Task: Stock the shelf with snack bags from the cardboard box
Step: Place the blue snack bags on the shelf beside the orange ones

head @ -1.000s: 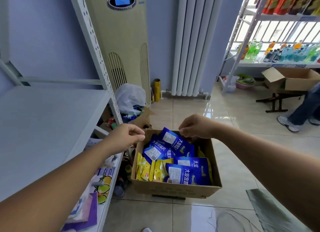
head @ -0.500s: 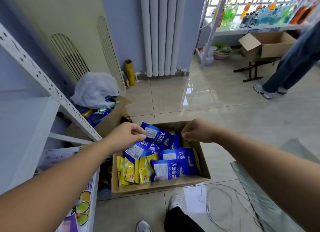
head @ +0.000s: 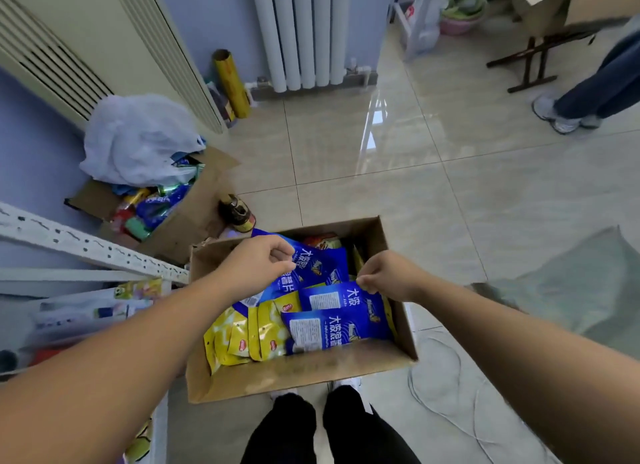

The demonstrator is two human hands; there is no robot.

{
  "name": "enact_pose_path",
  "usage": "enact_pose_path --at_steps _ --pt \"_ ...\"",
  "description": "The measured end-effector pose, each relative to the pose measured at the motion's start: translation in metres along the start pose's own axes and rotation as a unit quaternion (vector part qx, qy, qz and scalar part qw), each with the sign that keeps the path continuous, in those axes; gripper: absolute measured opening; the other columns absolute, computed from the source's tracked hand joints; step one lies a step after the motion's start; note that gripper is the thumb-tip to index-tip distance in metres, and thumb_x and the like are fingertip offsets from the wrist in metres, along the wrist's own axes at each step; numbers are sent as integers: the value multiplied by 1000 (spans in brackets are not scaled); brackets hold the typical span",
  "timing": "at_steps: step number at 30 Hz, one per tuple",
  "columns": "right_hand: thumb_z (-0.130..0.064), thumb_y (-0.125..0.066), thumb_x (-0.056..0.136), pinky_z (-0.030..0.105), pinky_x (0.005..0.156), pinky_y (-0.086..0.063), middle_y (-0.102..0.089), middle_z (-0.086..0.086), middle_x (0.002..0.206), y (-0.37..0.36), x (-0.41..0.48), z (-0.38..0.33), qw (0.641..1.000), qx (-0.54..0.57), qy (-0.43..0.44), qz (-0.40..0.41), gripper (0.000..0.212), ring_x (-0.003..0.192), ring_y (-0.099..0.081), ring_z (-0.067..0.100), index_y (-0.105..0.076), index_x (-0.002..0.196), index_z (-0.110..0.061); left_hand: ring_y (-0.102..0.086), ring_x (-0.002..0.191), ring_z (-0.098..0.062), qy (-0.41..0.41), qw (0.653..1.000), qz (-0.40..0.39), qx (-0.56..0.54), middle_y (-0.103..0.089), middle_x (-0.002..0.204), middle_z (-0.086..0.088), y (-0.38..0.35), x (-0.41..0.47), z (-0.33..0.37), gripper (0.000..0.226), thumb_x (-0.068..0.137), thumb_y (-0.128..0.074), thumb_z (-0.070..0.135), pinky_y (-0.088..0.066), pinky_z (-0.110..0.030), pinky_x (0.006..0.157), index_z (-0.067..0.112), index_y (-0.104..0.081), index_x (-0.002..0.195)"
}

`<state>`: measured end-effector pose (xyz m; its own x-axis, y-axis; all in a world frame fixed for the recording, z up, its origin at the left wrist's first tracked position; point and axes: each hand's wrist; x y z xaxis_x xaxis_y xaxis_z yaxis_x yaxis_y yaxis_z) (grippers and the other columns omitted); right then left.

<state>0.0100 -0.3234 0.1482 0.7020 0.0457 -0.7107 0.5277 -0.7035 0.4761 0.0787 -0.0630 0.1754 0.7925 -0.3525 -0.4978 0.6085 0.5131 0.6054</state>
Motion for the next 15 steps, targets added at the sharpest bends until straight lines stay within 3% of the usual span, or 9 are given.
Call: enact_pose_path --at_steps 5,10,13,15 --pt "-34 -65 97 43 83 -61 -72 5 113 -27 43 27 998 8 -53 16 30 104 -67 19 -70 117 -13 -63 96 -4 -7 998 -27 53 -68 104 12 -26 69 -17 29 87 -74 27 -51 -25 88 26 -65 115" --pt "-36 -64 96 43 81 -61 -73 10 111 -51 93 58 995 -47 -82 38 34 101 -68 24 -69 112 -6 -58 118 -9 -51 986 -46 152 -64 129 11 -56 125 -45 44 90 -71 34 -48 -34 100 30 -58 131" --pt "-32 -63 97 37 81 -59 -70 6 117 -63 120 67 993 -85 -76 35 32 106 -65 23 -66 121 -12 -50 129 -16 -83 964 -77 239 -56 140 8 -74 145 -60 51 90 -68 39 -45 -44 105 32 -52 138" --pt "-30 -61 97 37 84 -57 -68 4 124 -71 138 70 991 -110 -64 37 35 110 -64 24 -61 129 -15 -47 133 -19 -88 952 -93 279 -54 143 5 -87 155 -72 56 90 -67 39 -43 -43 107 29 -48 143"
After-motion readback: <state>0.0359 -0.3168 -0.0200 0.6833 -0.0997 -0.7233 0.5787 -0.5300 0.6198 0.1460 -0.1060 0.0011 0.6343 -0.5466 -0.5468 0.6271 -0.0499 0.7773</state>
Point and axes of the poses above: each hand's wrist, its own x-axis towards the middle knuckle, its own y-axis out of the back of the hand, z = x × y
